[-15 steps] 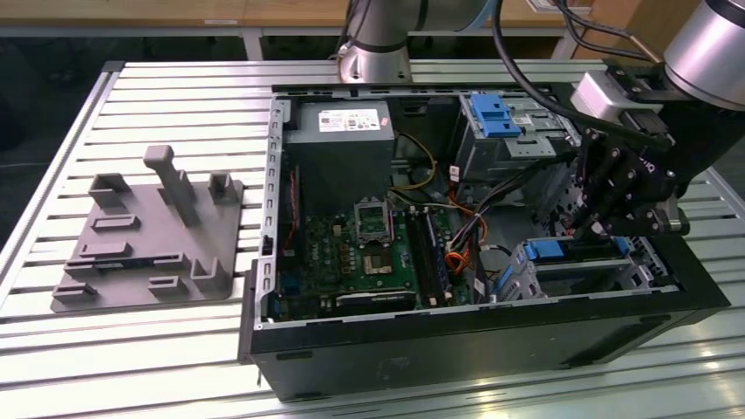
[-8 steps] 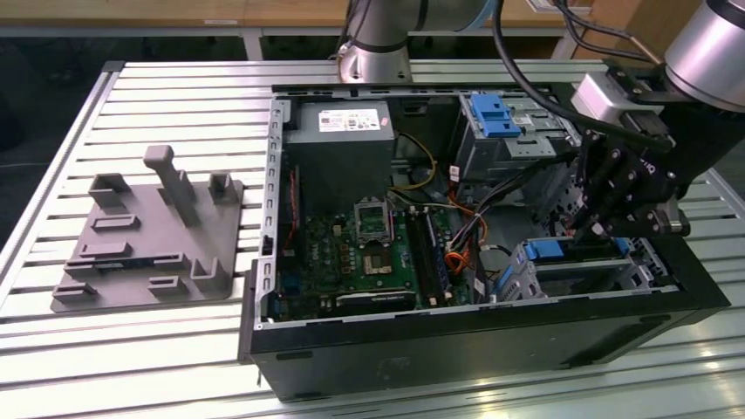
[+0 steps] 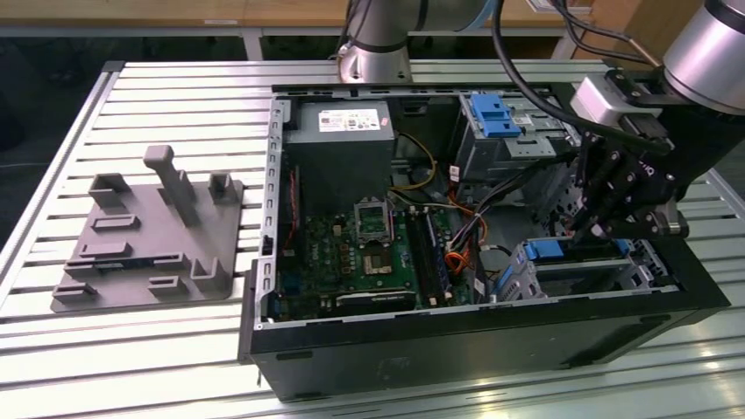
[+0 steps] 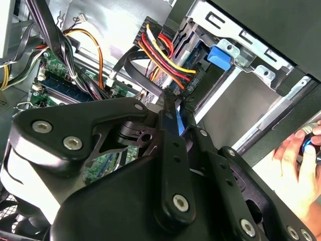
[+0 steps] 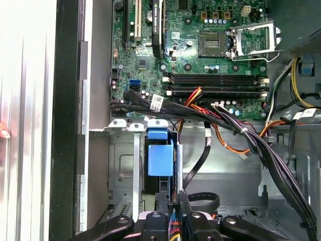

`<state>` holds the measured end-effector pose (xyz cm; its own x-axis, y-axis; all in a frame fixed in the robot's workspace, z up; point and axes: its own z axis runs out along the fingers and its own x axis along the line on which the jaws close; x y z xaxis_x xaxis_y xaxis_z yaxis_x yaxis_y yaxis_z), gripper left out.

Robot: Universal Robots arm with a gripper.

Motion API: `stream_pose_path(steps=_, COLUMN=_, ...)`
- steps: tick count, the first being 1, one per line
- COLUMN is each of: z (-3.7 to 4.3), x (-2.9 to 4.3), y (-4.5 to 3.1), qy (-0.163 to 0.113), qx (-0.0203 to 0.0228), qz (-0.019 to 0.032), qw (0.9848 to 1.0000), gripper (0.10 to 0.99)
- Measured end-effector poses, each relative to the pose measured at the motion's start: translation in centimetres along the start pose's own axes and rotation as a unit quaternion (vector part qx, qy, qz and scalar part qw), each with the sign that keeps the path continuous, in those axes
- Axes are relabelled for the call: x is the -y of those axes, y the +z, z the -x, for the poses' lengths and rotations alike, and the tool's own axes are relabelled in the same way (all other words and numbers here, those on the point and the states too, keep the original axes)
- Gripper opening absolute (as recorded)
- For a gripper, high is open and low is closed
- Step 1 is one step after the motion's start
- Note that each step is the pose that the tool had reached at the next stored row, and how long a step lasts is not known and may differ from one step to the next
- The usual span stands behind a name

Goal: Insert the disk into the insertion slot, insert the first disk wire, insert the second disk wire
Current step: 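Insert the second disk wire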

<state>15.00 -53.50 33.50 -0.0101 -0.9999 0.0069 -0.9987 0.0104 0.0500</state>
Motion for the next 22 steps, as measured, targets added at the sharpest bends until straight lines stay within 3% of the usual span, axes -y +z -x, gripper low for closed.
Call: stream_pose_path(steps=22, z=-0.01, x=0.11, y=0.37, qy=0.000, qx=-0.0001, qz=0.0000, qw=1.0000, gripper=0.200)
